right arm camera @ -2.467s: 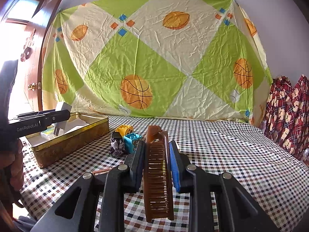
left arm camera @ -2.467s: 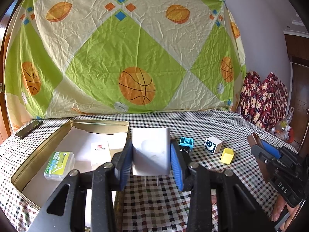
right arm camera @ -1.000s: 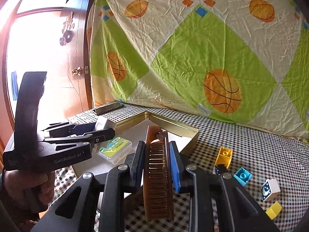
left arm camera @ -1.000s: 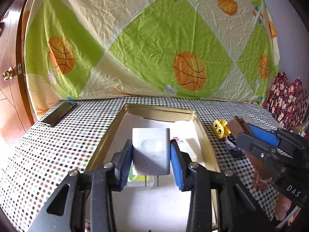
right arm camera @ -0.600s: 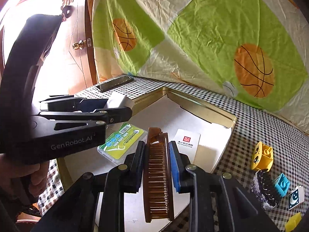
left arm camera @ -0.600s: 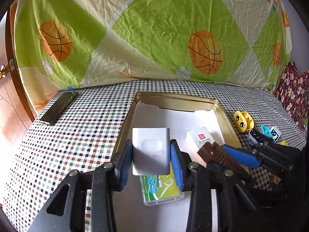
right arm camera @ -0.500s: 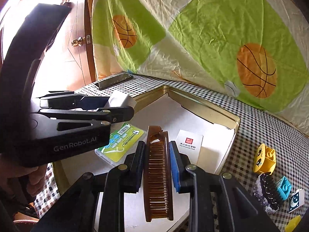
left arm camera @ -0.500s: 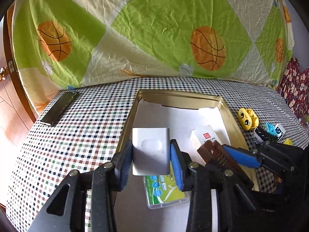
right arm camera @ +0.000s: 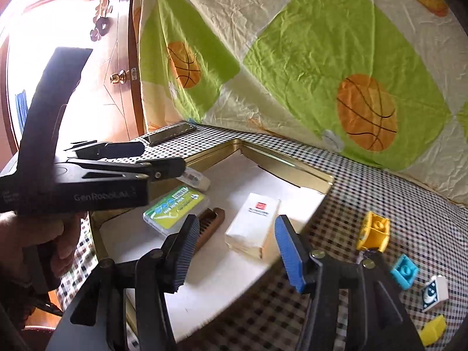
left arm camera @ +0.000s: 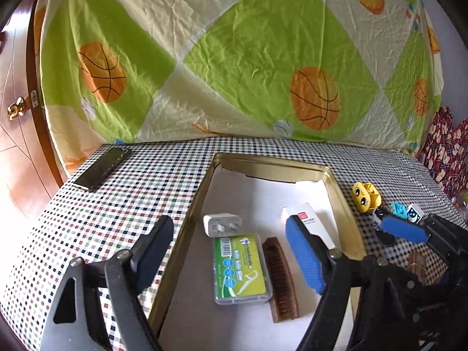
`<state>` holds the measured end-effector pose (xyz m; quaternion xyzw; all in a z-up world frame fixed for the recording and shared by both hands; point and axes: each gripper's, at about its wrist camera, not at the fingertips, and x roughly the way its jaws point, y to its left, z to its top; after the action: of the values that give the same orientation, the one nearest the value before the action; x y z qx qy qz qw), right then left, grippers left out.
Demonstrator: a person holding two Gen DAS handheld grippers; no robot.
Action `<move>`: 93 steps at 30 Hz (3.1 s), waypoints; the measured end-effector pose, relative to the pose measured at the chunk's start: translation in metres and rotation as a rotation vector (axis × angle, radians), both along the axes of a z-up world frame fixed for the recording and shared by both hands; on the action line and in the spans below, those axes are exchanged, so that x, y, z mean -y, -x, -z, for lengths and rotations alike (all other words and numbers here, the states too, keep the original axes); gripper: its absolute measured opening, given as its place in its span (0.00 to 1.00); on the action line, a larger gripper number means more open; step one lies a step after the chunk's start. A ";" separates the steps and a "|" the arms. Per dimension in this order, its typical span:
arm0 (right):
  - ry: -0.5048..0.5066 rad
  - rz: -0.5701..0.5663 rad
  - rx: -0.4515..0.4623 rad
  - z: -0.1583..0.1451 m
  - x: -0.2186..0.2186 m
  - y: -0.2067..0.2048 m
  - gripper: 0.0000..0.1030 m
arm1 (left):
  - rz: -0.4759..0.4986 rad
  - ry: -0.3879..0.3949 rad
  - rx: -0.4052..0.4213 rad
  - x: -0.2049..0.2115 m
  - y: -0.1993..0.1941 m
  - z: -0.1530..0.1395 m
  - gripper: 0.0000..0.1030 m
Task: Organize rigid objects
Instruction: 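Move the left tool to the framed picture while the right tool approaches the yellow cube, then grasp the framed picture with the left tool while the right tool grasps the yellow cube, then lift the picture with the left tool while the right tool lifts the yellow cube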
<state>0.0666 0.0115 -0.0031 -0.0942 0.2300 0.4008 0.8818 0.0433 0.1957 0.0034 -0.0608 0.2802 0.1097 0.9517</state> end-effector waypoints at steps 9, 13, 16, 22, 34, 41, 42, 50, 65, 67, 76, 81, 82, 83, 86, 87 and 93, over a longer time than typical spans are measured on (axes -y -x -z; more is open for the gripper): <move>0.005 0.294 0.039 0.021 0.148 0.007 0.69 | 0.220 0.024 0.081 0.107 0.019 0.000 0.88; -0.010 0.371 0.003 0.030 0.186 0.005 0.69 | 0.307 0.026 0.039 0.155 0.004 0.010 0.88; -0.018 0.425 -0.016 0.036 0.204 -0.002 0.69 | 0.360 0.026 -0.013 0.185 -0.008 0.024 0.87; -0.058 0.507 -0.056 0.042 0.231 -0.014 0.69 | 0.455 0.015 -0.125 0.230 -0.026 0.046 0.80; -0.056 0.529 -0.111 0.049 0.235 -0.032 0.73 | 0.574 -0.010 -0.266 0.257 -0.041 0.063 0.44; 0.029 0.502 -0.191 0.052 0.212 -0.058 0.73 | 0.502 0.026 -0.206 0.234 -0.043 0.054 0.44; 0.042 0.500 -0.201 0.053 0.208 -0.063 0.73 | 0.488 0.026 -0.196 0.230 -0.043 0.052 0.44; 0.112 0.499 -0.284 0.062 0.194 -0.088 0.64 | 0.434 0.093 -0.198 0.210 -0.055 0.053 0.44; 0.112 0.444 -0.254 0.057 0.187 -0.084 0.39 | 0.356 0.031 -0.059 0.204 -0.038 0.037 0.44; 0.101 0.443 -0.231 0.055 0.187 -0.080 0.39 | 0.343 0.031 -0.043 0.202 -0.037 0.035 0.44; 0.051 0.429 -0.125 0.042 0.186 -0.064 0.39 | 0.310 0.025 0.025 0.199 -0.027 0.028 0.44; 0.030 0.429 -0.091 0.038 0.188 -0.059 0.39 | 0.298 0.014 0.050 0.199 -0.022 0.025 0.44; 0.026 0.431 -0.083 0.037 0.188 -0.058 0.39 | 0.297 0.012 0.054 0.199 -0.021 0.025 0.44; 0.021 0.433 -0.076 0.036 0.189 -0.058 0.39 | 0.296 0.011 0.058 0.199 -0.020 0.024 0.44; 0.008 0.438 -0.054 0.034 0.191 -0.055 0.39 | 0.289 0.008 0.068 0.200 -0.018 0.023 0.44; 0.004 0.441 -0.047 0.033 0.192 -0.053 0.39 | 0.287 0.007 0.072 0.200 -0.017 0.023 0.44; -0.021 0.455 -0.004 0.028 0.195 -0.046 0.39 | 0.275 0.000 0.092 0.199 -0.014 0.021 0.44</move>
<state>0.1131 -0.1830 -0.0315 -0.0300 0.2430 0.1943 0.9499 0.0569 -0.0030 -0.0173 -0.0270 0.2419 -0.0246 0.9696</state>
